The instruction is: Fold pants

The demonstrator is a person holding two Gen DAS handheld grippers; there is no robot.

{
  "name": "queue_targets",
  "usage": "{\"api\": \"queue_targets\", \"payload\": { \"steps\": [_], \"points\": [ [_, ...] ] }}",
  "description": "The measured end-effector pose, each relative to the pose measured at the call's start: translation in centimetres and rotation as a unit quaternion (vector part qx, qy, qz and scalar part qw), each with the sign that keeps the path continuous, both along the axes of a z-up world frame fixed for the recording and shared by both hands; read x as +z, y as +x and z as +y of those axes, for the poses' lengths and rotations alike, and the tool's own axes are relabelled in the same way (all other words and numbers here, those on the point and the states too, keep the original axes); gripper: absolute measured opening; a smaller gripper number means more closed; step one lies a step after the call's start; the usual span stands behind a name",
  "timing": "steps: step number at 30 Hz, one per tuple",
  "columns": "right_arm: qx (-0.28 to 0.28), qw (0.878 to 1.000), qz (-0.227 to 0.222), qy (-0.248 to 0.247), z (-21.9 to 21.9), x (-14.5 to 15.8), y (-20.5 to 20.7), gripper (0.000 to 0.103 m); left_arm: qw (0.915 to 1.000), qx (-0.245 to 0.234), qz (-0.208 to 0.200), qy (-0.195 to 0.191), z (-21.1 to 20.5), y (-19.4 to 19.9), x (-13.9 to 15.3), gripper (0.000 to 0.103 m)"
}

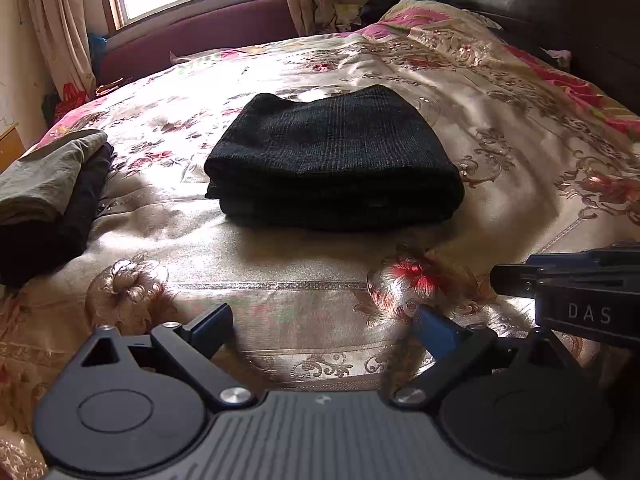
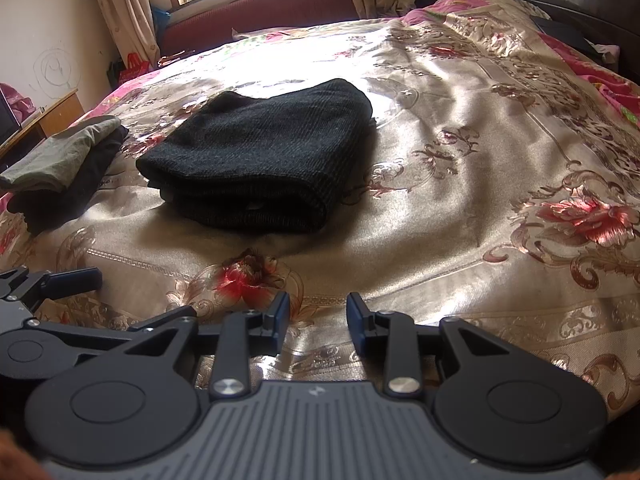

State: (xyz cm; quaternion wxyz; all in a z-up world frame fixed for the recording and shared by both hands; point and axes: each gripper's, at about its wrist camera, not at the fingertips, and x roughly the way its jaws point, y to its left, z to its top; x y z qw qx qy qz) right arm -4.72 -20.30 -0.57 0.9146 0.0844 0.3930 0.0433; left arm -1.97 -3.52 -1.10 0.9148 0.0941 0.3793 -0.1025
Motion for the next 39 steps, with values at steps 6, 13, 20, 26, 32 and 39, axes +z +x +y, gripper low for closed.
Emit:
{"api": "queue_targets", "payload": {
  "steps": [6, 13, 20, 26, 32, 39],
  "points": [
    [0.001, 1.0, 0.001, -0.002, 0.0, -0.1, 0.0, 0.033, 1.0, -0.001, 0.001, 0.0, 0.0, 0.0, -0.1, 0.103],
    [0.003, 1.0, 0.002, -0.005, 0.0, -0.1, 0.0, 0.034, 1.0, -0.008, 0.001, 0.001, 0.0, -0.1, -0.2, 0.103],
    [0.007, 1.0, 0.002, -0.008, 0.1, -0.1, 0.0, 0.036, 1.0, -0.008, 0.001, 0.002, 0.1, -0.1, -0.2, 0.103],
    [0.006, 1.0, 0.005, -0.004, -0.1, -0.1, 0.1, 0.036, 1.0, -0.003, 0.001, -0.001, 0.5, 0.0, -0.4, 0.103],
    [0.007, 1.0, 0.005, -0.007, 0.0, -0.1, 0.1, 0.036, 1.0, 0.0, 0.001, -0.002, 0.8, 0.0, -0.4, 0.103],
    [0.009, 1.0, 0.005, -0.01, 0.1, -0.1, 0.1, 0.037, 0.9999, 0.01, -0.001, -0.006, 1.1, 0.1, -0.3, 0.103]
  ]
}}
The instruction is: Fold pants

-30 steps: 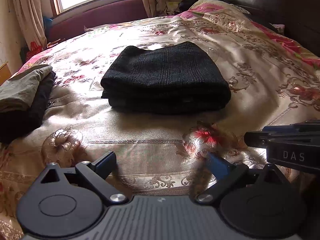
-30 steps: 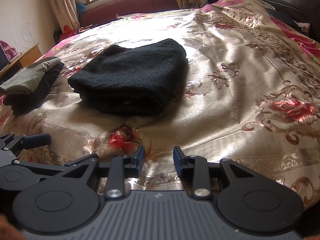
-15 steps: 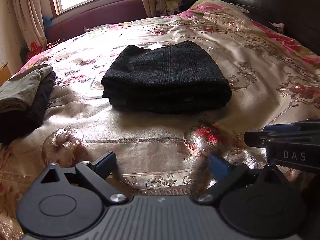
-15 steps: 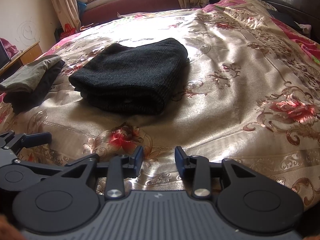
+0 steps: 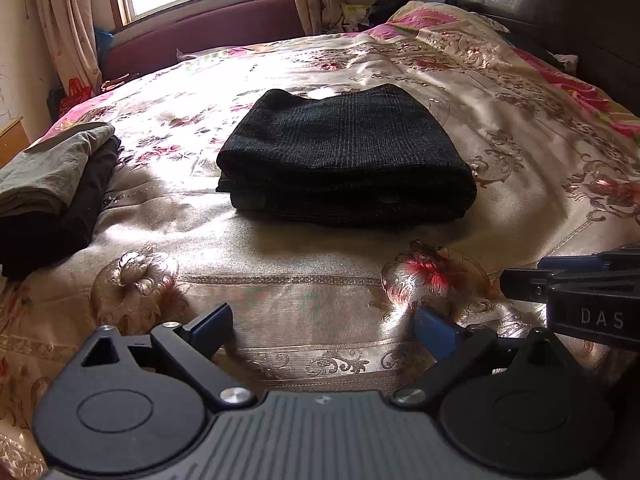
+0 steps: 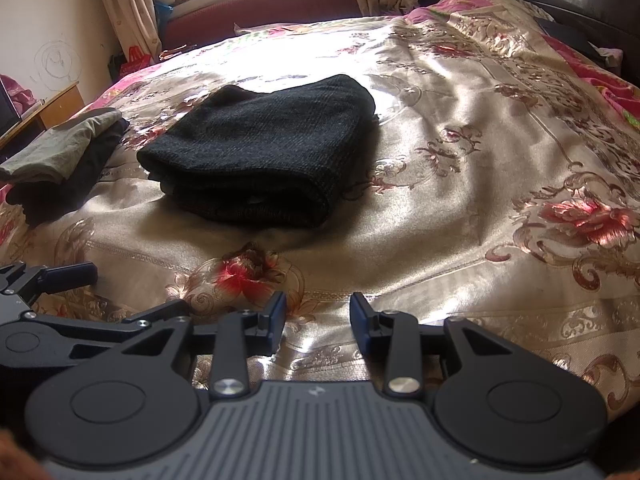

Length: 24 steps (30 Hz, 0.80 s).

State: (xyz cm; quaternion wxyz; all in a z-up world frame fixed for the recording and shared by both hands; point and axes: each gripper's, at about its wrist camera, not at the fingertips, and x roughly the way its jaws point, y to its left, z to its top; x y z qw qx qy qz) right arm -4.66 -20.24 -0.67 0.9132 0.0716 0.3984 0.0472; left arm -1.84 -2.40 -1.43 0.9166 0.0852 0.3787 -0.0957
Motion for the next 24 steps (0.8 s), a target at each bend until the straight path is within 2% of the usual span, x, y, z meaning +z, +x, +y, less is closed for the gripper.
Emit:
{"api": "queue_targets", "payload": {
  "steps": [24],
  "points": [
    [0.003, 1.0, 0.0, -0.003, 0.17, 0.09, -0.09, 0.038, 1.0, 0.004, -0.002, 0.001, 0.02, -0.08, 0.06, 0.103]
  ]
}}
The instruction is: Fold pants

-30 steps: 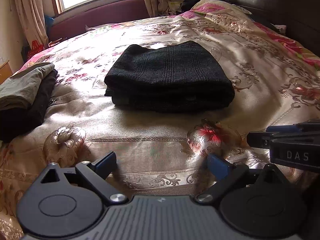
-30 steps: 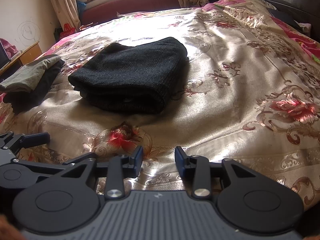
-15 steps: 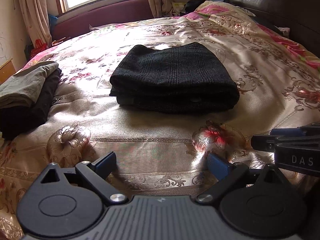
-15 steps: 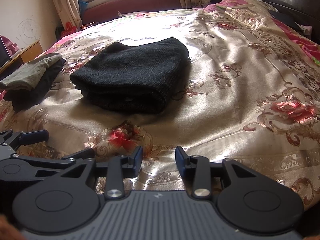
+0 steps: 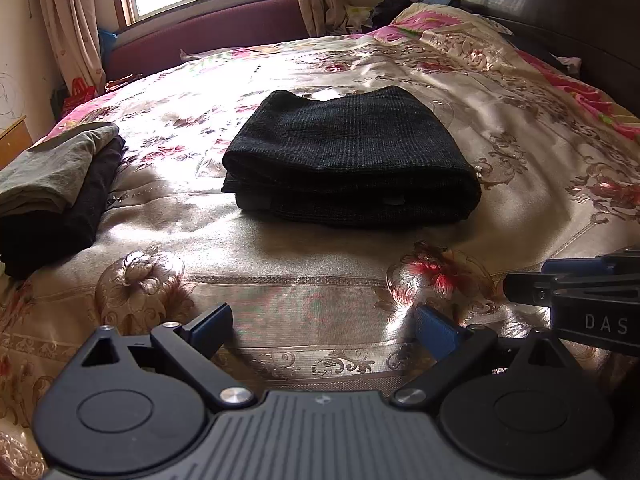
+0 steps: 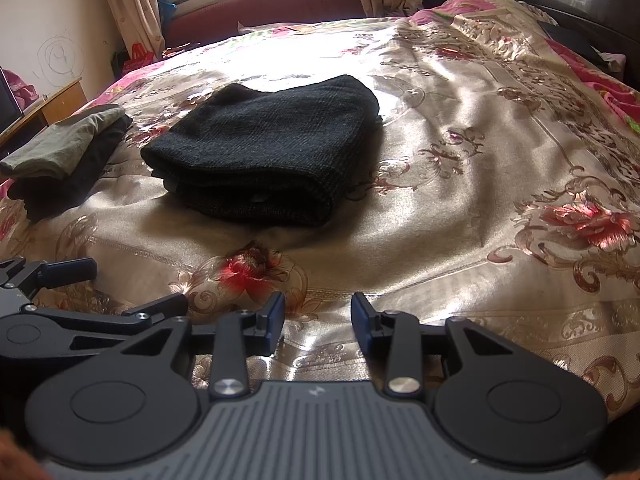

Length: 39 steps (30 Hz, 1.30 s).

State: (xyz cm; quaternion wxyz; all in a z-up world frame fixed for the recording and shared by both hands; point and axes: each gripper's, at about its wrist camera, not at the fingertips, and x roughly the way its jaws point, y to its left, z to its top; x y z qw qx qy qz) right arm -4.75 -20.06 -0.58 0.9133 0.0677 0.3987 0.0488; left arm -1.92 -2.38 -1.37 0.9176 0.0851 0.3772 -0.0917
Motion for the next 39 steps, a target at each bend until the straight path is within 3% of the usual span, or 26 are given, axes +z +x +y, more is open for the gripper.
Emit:
{"api": "queue_targets", "payload": {
  "steps": [39],
  "points": [
    [0.025, 1.0, 0.006, 0.0, 0.13, -0.27, 0.58, 0.042, 0.9998, 0.018, 0.0, -0.005, 0.86, 0.22, -0.15, 0.103]
  ]
}}
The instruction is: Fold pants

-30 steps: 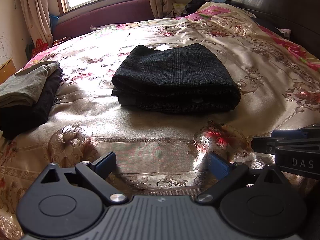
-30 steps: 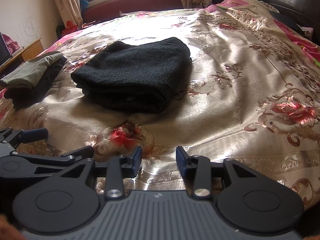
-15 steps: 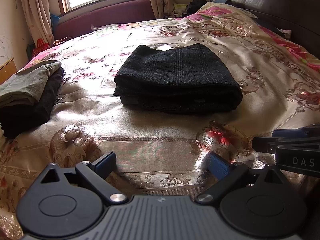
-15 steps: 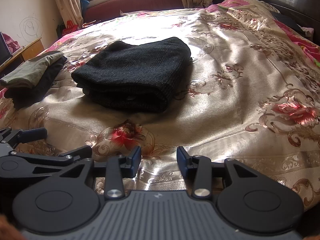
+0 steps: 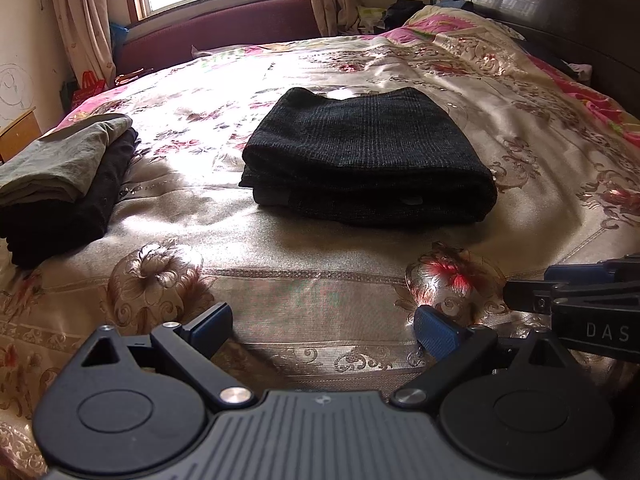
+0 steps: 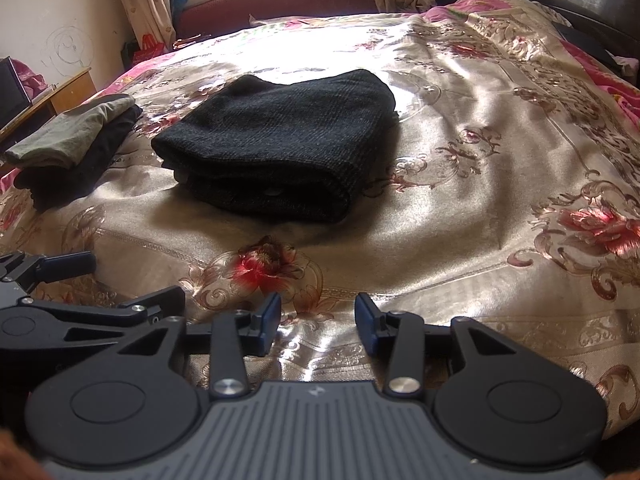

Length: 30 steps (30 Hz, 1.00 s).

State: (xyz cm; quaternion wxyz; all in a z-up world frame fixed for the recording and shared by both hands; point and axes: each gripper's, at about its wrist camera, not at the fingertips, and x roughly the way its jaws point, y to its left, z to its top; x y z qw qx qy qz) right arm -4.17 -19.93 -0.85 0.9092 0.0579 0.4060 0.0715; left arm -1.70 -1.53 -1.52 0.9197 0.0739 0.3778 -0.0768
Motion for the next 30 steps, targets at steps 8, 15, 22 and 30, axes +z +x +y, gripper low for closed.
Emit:
{"api": "queue_targets", "payload": {
  "steps": [8, 15, 22, 30],
  "points": [
    [0.003, 1.0, -0.002, 0.003, -0.1, -0.08, -0.09, 0.043, 1.0, 0.003, 0.0, 0.001, -0.2, 0.1, -0.1, 0.103],
    [0.004, 1.0, -0.001, 0.004, -0.06, -0.17, 0.05, 0.044, 1.0, -0.001, -0.002, 0.006, -0.33, 0.12, -0.13, 0.103],
    [0.001, 1.0, -0.003, -0.002, 0.04, -0.2, 0.33, 0.044, 0.9999, -0.008, -0.006, 0.01, -0.62, 0.45, -0.14, 0.103],
    [0.004, 1.0, -0.002, -0.007, 0.13, -0.47, 0.43, 0.044, 0.9999, -0.005, -0.01, 0.009, -0.61, 0.46, -0.27, 0.103]
  ]
}}
